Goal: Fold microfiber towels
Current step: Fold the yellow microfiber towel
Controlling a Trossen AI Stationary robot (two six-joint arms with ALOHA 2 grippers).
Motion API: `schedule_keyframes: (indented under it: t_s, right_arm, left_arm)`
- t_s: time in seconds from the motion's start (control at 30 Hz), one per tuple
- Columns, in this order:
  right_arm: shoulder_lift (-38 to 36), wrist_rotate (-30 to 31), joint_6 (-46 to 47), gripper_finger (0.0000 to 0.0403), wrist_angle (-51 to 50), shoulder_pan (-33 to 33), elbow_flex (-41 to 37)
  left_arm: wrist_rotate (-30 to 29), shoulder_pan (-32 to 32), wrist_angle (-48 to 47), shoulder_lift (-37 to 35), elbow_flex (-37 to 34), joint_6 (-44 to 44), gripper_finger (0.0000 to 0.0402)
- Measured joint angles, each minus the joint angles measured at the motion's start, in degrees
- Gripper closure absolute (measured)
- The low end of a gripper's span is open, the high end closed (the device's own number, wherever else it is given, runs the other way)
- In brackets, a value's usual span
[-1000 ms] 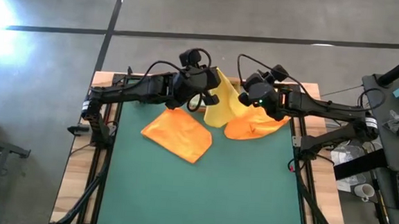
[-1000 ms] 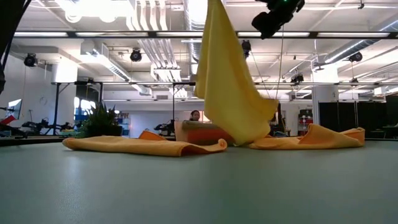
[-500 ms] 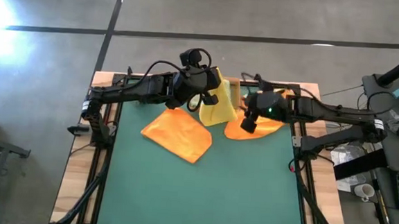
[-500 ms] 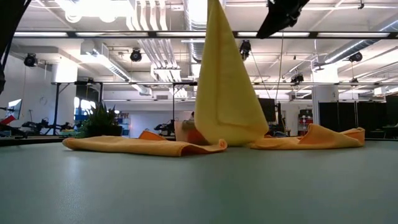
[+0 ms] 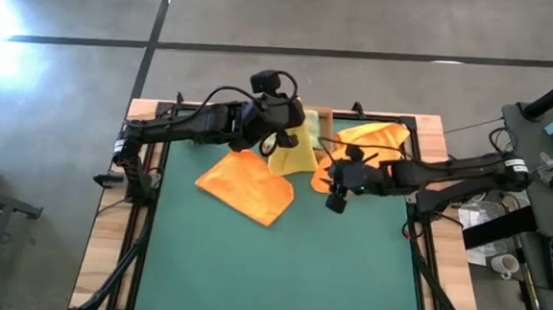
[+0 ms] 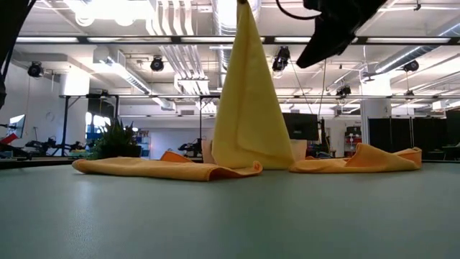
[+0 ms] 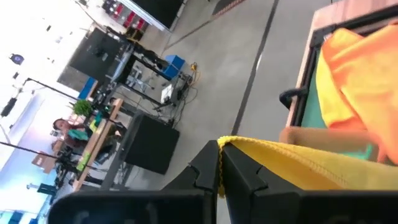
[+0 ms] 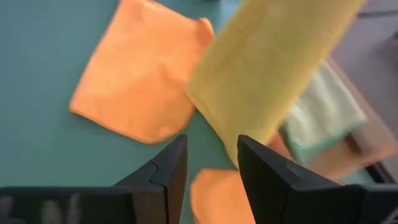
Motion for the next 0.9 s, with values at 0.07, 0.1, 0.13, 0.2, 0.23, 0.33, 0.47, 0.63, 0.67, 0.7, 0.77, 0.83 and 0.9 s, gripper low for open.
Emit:
schedule_keyframes:
  t_s: [0.07, 0.1, 0.13, 0.2, 0.23, 0.33, 0.47, 0.63, 0.67, 0.7, 0.77, 0.83, 0.9]
  right_arm:
    - [1.4, 0.0, 0.0, 0.0271, 3.4, 0.7, -1.3]
    - [2.2, 0.0, 0.1, 0.0271, 4.3, 1.0, -1.8]
    - [3.1, 0.0, 0.4, 0.0271, 4.6, 1.2, -2.1]
    - [5.0, -0.1, 1.4, 0.0271, 4.7, 1.3, -2.5]
    - [5.9, -0.1, 1.7, 0.0271, 4.7, 1.3, -2.7]
    - [9.3, 0.0, 1.6, 0.0271, 5.8, 1.2, -3.1]
    - [14.0, -0.2, 0.2, 0.0271, 9.8, 1.3, -3.4]
    - [19.4, -0.5, -2.1, 0.0271, 13.5, 1.6, -2.8]
    - [20.4, -0.4, -3.2, 0.0271, 14.8, 1.5, -2.8]
    - [21.5, -0.3, -4.3, 0.0271, 16.6, 1.3, -2.8]
    - [23.3, -0.2, -6.0, 0.0271, 20.0, 0.6, -2.8]
    - [25.1, 0.0, -7.1, 0.0271, 23.1, -0.2, -2.8]
    - [26.6, 0.1, -7.9, 0.0271, 25.4, -1.1, -2.8]
  left_arm:
    - [1.6, 0.0, -1.4, 0.4, -0.2, -2.1, 0.0402]
    - [3.3, 0.0, -2.5, 0.6, -0.4, -3.1, 0.0402]
    - [5.0, 0.0, -3.3, 0.9, -1.0, -3.8, 0.0402]
    - [6.2, 0.0, -3.5, 1.8, -2.1, -4.2, 0.0402]
    - [5.8, 0.2, -3.8, 2.4, -2.5, -4.2, 0.0402]
    - [2.7, 1.3, -3.5, 3.8, -3.1, -4.1, 0.0402]
    - [-1.6, 3.5, -3.2, 5.2, -3.1, -4.1, 0.0402]
    - [-3.0, 6.0, -3.2, 5.7, -3.2, -4.1, 0.0402]
    - [-3.1, 6.4, -3.0, 5.6, -3.2, -4.1, 0.0402]
    - [-3.1, 6.7, -3.1, 5.5, -3.2, -3.9, 0.0402]
    - [-3.2, 7.3, -3.1, 5.3, -3.2, -3.7, 0.0402]
    - [-3.2, 7.6, -3.1, 4.8, -3.2, -3.7, 0.0402]
    - [-3.2, 7.6, -3.0, 4.4, -3.2, -3.7, 0.0402]
